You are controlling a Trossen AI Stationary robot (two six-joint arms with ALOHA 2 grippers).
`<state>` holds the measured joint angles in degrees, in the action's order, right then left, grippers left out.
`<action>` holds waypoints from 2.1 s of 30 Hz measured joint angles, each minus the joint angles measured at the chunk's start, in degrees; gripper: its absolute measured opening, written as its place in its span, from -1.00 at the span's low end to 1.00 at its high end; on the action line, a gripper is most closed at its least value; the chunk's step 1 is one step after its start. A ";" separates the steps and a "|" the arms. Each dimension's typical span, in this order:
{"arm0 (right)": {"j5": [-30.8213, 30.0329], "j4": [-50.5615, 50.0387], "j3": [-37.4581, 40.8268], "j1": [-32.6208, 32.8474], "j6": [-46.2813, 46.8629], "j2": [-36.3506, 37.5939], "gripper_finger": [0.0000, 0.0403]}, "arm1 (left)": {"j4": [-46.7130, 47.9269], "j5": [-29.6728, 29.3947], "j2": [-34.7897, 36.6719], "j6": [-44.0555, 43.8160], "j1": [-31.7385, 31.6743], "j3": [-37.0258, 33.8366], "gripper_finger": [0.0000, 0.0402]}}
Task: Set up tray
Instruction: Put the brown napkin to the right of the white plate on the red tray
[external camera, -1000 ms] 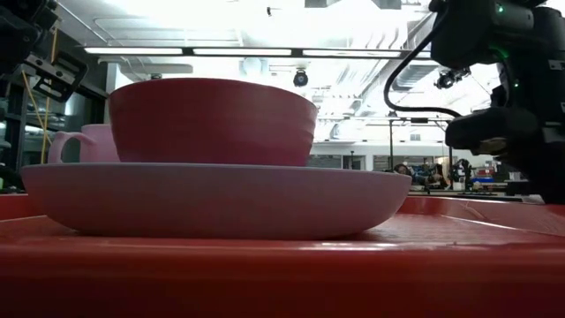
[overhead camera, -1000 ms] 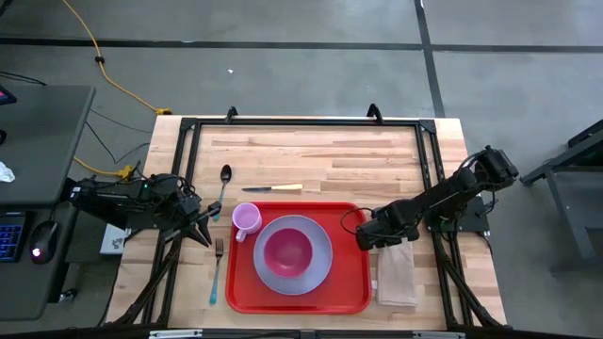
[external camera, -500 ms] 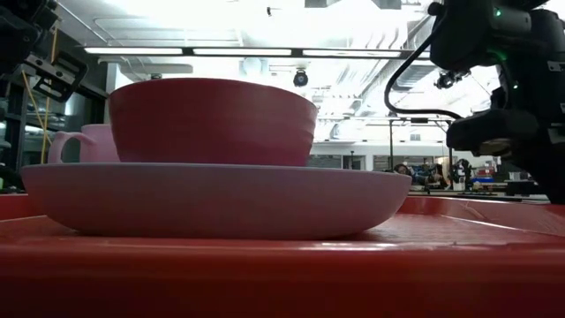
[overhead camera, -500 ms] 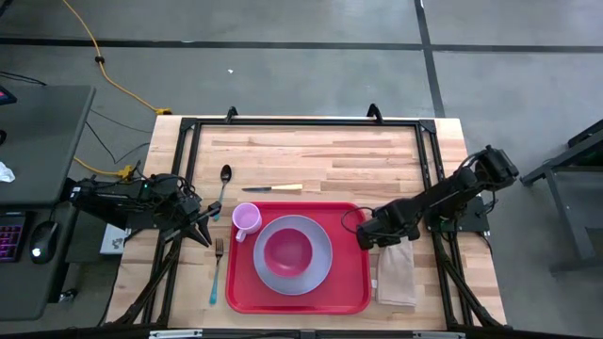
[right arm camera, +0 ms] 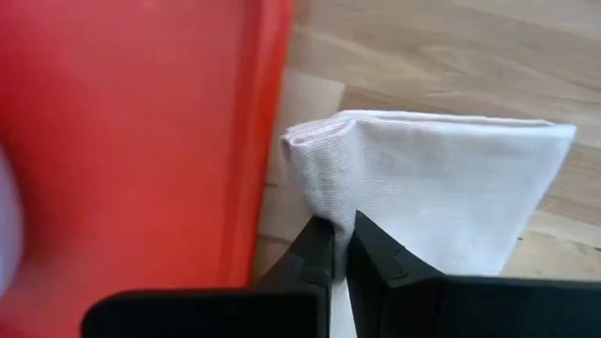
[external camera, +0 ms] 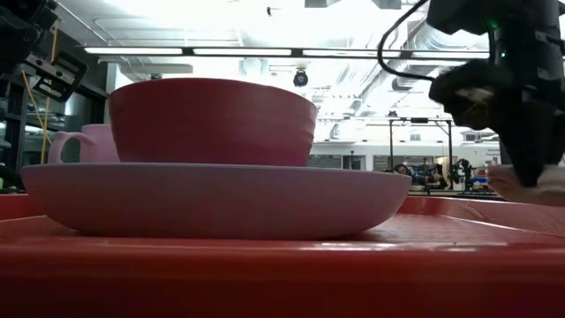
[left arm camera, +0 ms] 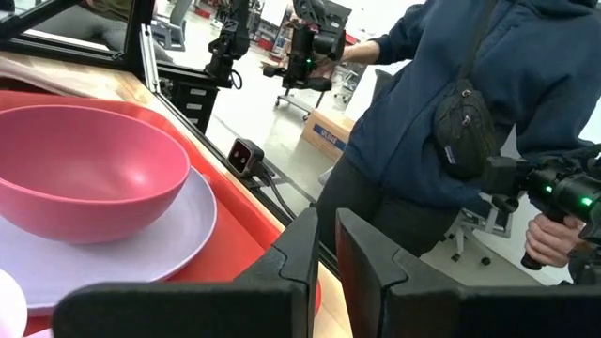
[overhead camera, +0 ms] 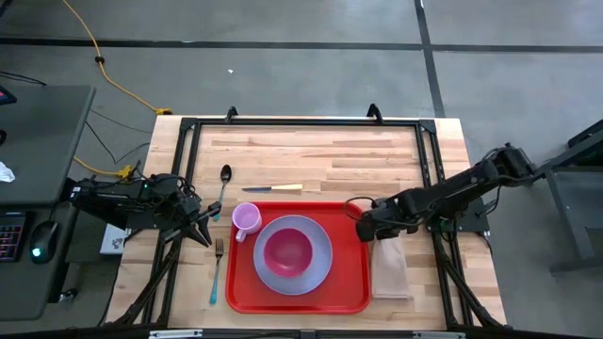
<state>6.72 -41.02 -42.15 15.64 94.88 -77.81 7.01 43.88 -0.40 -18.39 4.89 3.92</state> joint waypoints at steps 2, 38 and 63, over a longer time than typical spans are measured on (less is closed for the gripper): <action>1.09 0.40 -0.02 -0.67 -1.82 1.10 -1.00 | 0.00 0.02 0.01 0.08 0.00 0.00 -0.63; 14.77 20.66 -0.22 -10.76 -12.50 3.85 -1.00 | 0.00 0.04 0.00 0.61 0.00 0.00 -0.63; 1.58 33.19 -0.22 -10.71 -2.68 -6.15 -1.00 | 0.00 0.00 0.00 0.59 0.00 0.00 -0.63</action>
<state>8.31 -7.83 -42.37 4.93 92.20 -83.96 7.01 43.88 -0.40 -17.80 4.89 3.92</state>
